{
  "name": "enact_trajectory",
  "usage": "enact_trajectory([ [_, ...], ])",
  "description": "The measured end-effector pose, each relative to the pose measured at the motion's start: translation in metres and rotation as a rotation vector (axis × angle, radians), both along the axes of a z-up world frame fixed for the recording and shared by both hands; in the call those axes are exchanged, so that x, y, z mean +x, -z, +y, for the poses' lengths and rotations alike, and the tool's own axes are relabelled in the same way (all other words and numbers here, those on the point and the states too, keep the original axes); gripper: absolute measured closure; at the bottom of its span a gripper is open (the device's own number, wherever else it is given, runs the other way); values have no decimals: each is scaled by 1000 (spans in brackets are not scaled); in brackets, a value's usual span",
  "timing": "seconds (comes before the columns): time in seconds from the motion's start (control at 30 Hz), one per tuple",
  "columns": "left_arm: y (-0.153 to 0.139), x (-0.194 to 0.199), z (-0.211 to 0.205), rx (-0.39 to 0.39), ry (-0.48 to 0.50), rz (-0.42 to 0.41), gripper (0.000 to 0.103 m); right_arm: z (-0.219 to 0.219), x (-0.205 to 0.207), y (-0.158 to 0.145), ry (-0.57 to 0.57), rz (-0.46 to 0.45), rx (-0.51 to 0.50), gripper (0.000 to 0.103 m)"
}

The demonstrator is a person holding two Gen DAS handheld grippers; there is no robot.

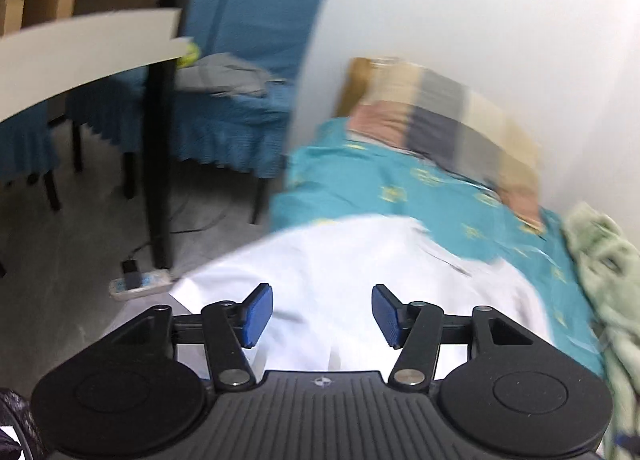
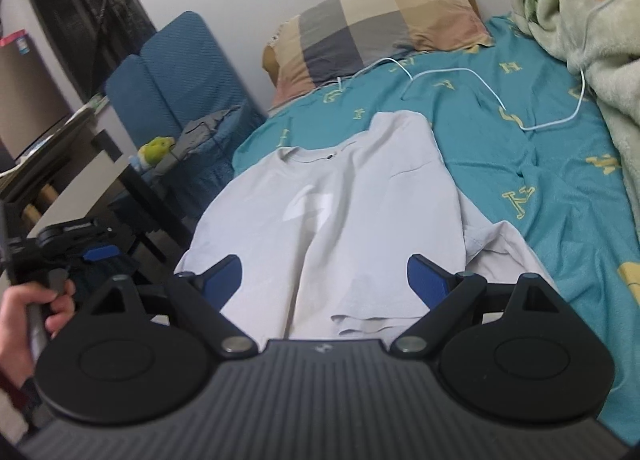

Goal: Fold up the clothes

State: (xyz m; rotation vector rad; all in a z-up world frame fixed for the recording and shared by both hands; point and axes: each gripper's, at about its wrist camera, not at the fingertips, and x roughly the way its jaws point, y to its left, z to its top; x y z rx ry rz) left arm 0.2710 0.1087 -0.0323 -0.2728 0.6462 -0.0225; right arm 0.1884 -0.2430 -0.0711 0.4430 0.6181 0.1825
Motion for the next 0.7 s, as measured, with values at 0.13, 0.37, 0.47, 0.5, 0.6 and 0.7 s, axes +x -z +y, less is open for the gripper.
enact_trajectory([
  [0.13,-11,-67,-53,57,88,-47,42,-7,-13,-8,-7,-8,10,12],
  [0.37,1,-132,-112,41,157,-13,41,-33,-21,-11,6,41,143,12],
  [0.47,8,-143,-121,31,179,2,40,-44,-7,-4,29,104,182,19],
  [0.5,11,-145,-123,42,190,-1,39,-49,-1,0,35,129,202,19],
  [0.6,24,-144,-121,50,204,8,39,-63,18,13,61,185,197,23],
  [0.7,39,-133,-112,14,202,37,39,-73,33,35,93,238,196,27],
])
